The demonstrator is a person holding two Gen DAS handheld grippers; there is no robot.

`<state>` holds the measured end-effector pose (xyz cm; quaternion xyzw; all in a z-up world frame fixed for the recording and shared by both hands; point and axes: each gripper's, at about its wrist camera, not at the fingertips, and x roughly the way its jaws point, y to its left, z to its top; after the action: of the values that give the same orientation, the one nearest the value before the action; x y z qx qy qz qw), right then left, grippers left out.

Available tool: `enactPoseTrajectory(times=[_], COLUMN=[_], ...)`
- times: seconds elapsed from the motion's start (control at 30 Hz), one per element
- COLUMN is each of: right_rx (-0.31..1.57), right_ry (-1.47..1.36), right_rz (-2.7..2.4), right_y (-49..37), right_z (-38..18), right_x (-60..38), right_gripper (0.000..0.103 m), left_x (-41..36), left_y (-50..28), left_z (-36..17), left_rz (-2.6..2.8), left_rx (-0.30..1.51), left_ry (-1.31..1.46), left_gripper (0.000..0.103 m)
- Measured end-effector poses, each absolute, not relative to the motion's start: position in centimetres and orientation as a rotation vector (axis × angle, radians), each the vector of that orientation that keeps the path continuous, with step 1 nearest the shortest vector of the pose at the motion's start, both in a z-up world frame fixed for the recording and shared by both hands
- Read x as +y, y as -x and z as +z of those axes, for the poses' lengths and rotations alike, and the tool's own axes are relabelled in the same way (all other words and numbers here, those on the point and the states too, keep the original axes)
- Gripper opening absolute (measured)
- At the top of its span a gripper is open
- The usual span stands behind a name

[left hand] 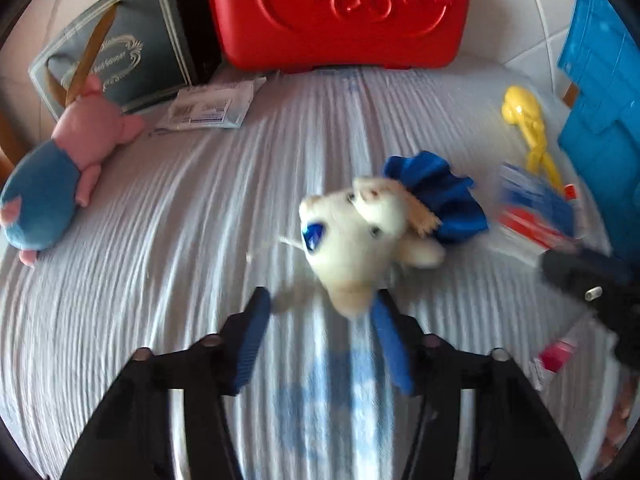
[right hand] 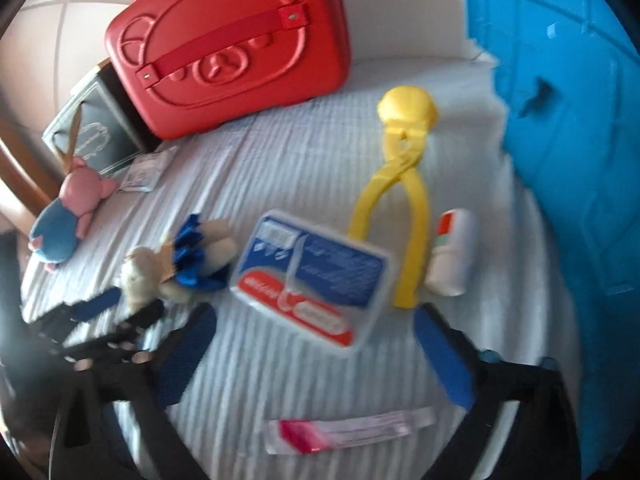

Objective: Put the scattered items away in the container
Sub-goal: 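Grasp the white bear plush with the left tool while the right tool grasps the floss box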

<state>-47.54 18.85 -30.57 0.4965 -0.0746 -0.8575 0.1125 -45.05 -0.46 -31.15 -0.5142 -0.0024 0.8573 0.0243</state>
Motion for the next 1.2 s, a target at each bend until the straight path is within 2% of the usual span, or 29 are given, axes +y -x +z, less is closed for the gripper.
enactPoseTrajectory(times=[0.03, 0.07, 0.1, 0.13, 0.2, 0.23, 0.4, 0.43, 0.47, 0.57, 0.63, 0.7, 0.73, 0.8, 0.87, 0.97, 1.07, 1.13, 1.2], right_rx=[-0.244, -0.258, -0.254, -0.243, -0.226, -0.219, -0.13, -0.106, -0.079, -0.009, 0.013, 0.052, 0.068, 0.074, 0.076, 0.11, 0.055, 0.047, 0.04], right_ry=[-1.467, -1.474, -1.477, -1.472, -1.458, -1.454, -1.455, -1.455, -1.452, -1.439, -1.427, -1.407, -1.4, -1.408, -1.405, -1.383, -1.397, -1.383, -1.376], right_rz=[-2.466, -2.422, -2.397, -2.383, -2.393, -2.411, -2.469, -2.473, -2.479, -2.494, -2.491, -2.501, -2.505, -2.485, -2.451, -2.437, -2.426, -2.447, -2.465], right_y=[47.3, 47.0, 46.7, 46.3, 45.6, 45.3, 45.7, 46.0, 46.2, 47.1, 47.7, 48.2, 48.5, 48.9, 48.7, 48.4, 49.1, 49.3, 49.4], right_z=[-30.8, -30.9, -30.9, -30.8, -30.3, -30.1, -29.6, -29.6, -29.7, -30.2, -30.6, -31.2, -31.5, -32.1, -32.4, -32.6, -33.3, -33.4, -33.5], right_x=[18.5, 18.1, 17.7, 17.4, 17.3, 17.5, 18.2, 18.0, 17.8, 17.0, 16.4, 15.7, 15.3, 14.8, 14.2, 13.3, 13.5, 13.5, 13.5], right_gripper=[0.07, 0.059, 0.053, 0.053, 0.053, 0.055, 0.061, 0.063, 0.064, 0.064, 0.065, 0.076, 0.077, 0.075, 0.065, 0.065, 0.067, 0.066, 0.066], left_x=[-0.4, -0.5, -0.4, -0.2, 0.3, 0.4, 1.4, 1.5, 1.6, 1.4, 1.0, 0.3, -0.1, -0.4, -0.4, -0.2, -0.3, -0.1, -0.1], left_y=[44.8, 44.5, 44.3, 44.4, 45.4, 45.9, 49.0, 49.1, 49.1, 48.1, 47.2, 46.6, 46.4, 46.2, 46.4, 47.3, 47.9, 47.9, 47.8], left_z=[-30.8, -30.3, -29.4, -28.7, -27.8, -27.8, -30.5, -31.0, -31.5, -31.6, -31.7, -31.7, -31.7, -31.7, -32.0, -32.2, -32.3, -32.5, -32.3], left_rz=[2.647, 2.649, 2.666, 2.686, 2.708, 2.707, 2.558, 2.549, 2.543, 2.582, 2.626, 2.666, 2.682, 2.689, 2.676, 2.684, 2.705, 2.723, 2.723], left_rx=[-0.029, -0.041, -0.031, -0.004, 0.084, 0.104, 0.178, 0.179, 0.165, 0.097, 0.093, 0.04, 0.01, -0.024, -0.012, 0.017, -0.002, -0.007, 0.002], left_ry=[1.578, 1.549, 1.506, 1.465, 1.421, 1.413, 1.479, 1.496, 1.51, 1.492, 1.491, 1.504, 1.515, 1.52, 1.533, 1.523, 1.507, 1.485, 1.457], left_gripper=[0.05, 0.05, 0.05, 0.05, 0.063, 0.072, 0.072, 0.067, 0.054, 0.043, 0.043, 0.043, 0.043, 0.043, 0.045, 0.051, 0.052, 0.052, 0.043])
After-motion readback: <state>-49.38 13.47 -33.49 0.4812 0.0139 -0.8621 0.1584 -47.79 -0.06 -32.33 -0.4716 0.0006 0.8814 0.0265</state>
